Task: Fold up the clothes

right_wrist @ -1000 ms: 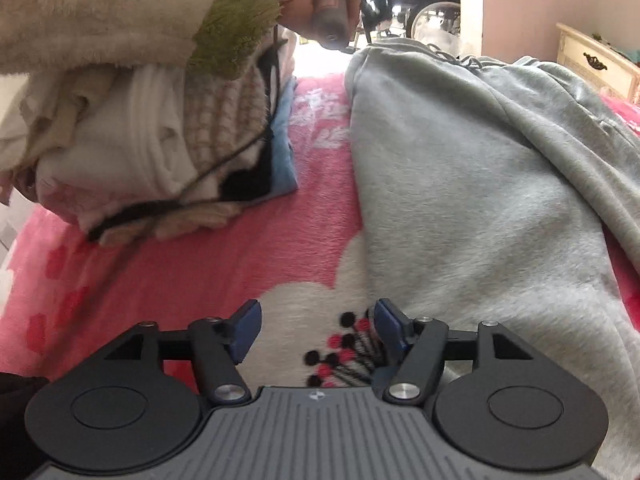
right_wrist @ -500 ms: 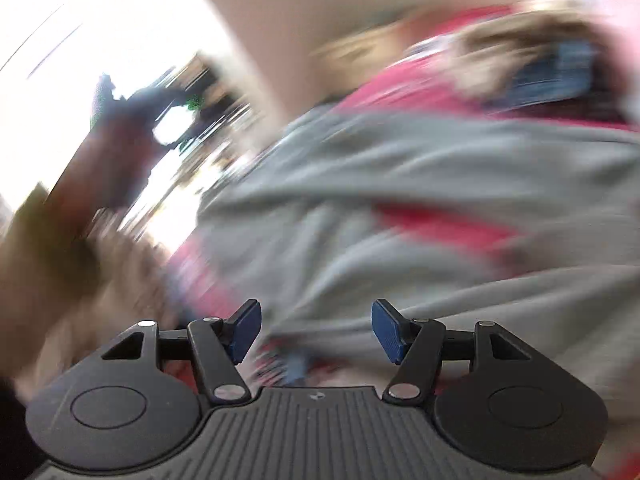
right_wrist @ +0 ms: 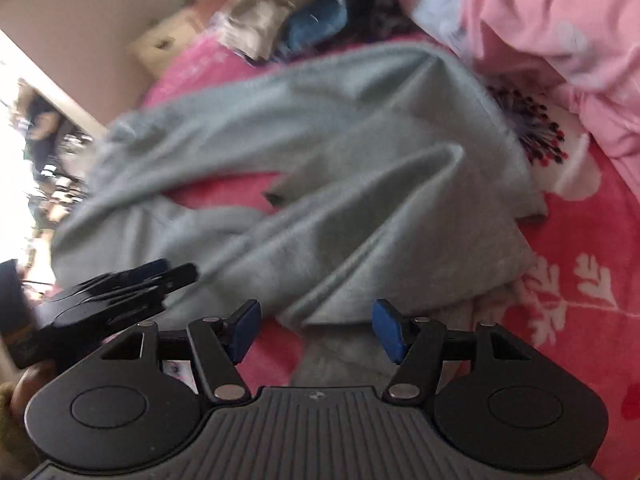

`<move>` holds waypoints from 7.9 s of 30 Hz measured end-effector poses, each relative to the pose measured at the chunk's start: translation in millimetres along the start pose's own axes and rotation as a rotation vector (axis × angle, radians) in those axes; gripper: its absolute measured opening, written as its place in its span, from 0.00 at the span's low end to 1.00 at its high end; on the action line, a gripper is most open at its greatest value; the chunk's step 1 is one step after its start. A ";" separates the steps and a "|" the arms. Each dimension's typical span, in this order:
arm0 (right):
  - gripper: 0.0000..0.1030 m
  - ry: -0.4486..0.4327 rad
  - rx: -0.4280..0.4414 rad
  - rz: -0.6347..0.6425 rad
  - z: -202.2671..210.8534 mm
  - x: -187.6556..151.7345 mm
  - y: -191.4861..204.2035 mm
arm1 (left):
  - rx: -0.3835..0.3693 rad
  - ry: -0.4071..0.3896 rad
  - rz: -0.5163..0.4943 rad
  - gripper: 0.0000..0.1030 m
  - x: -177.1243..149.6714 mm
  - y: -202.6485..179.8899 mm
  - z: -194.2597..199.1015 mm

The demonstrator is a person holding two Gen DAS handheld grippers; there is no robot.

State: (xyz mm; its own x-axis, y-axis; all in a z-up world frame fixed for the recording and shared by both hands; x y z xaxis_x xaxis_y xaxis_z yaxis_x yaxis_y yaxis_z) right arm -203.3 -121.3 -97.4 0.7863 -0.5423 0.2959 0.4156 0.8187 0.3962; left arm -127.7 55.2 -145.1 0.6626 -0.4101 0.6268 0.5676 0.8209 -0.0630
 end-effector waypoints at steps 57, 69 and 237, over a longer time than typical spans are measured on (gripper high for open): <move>0.08 0.039 -0.467 0.866 135.6 -104.7 -87.8 | -0.418 -0.036 -0.329 0.42 -54.2 -27.7 28.6; 0.38 -0.106 -0.292 0.091 145.4 -74.7 -135.1 | -0.450 0.065 -0.306 0.44 -86.0 -16.1 44.4; 0.07 0.267 0.513 0.900 -138.0 -127.6 148.1 | 0.449 0.002 0.628 0.27 -111.1 155.6 69.6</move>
State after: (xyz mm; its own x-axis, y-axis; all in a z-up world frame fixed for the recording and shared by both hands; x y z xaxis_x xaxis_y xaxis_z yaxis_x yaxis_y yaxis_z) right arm -179.0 95.2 -196.5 0.8082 0.3316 0.4866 -0.5606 0.6864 0.4633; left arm -147.0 256.1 -170.5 0.7960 0.1856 0.5762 -0.1674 0.9822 -0.0852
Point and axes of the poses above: each gripper's, at about its wrist camera, not at the fingertips, and z roughly against the way its jaws point, y to its left, x to its top, the point moved 3 cm from there along -z, roughly the way its jaws point, and after that the axes turned 10 degrees about -z, right-handed, at the moved point
